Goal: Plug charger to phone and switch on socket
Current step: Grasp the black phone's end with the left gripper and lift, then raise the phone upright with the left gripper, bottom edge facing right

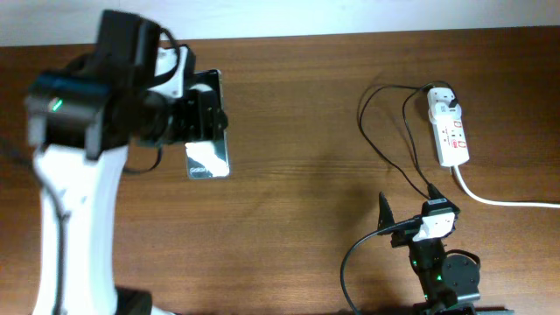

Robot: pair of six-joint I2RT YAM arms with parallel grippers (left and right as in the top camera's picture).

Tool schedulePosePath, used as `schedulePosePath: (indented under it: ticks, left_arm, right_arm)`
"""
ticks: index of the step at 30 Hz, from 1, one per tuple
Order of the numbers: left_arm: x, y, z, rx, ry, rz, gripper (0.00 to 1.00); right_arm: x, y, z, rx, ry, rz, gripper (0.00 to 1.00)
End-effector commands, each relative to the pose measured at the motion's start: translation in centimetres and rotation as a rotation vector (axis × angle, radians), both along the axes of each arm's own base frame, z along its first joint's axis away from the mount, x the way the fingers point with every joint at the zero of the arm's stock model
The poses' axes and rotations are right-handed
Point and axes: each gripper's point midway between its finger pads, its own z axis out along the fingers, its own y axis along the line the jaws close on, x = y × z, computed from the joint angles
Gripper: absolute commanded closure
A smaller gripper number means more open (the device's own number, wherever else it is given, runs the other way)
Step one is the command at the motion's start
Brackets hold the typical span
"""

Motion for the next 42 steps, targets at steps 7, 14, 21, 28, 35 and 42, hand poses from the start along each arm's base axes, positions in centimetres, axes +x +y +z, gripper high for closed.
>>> schedulePosePath:
  ticks: [7, 14, 21, 28, 35, 42]
  left_arm:
    - [-9.1, 2.5, -1.3, 0.019, 0.008, 0.021, 0.41]
    - [-5.6, 1.6, -11.9, -0.054, 0.211, 0.248, 0.4]
    - [-4.3, -0.4, -14.6, -0.194, 0.257, 0.314, 0.4]
    - [-2.9, -4.7, -13.5, -0.271, 0.186, 0.258, 0.39]
    - [-2.3, -6.7, -17.3, -0.235, 0.319, 0.288, 0.38]
    - [-2.1, -6.7, -18.4, -0.217, 0.348, 0.295, 0.37]
  right_arm:
    - [0.0, 0.0, -0.2, 0.004, 0.001, 0.001, 0.01]
    - [0.0, 0.0, -0.2, 0.004, 0.001, 0.001, 0.01]
    - [0.0, 0.0, -0.2, 0.004, 0.001, 0.001, 0.01]
    - [0.0, 0.0, -0.2, 0.004, 0.002, 0.001, 0.01]
    - [0.0, 0.0, -0.2, 0.004, 0.002, 0.001, 0.01]
    - [0.0, 0.0, -0.2, 0.004, 0.001, 0.001, 0.01]
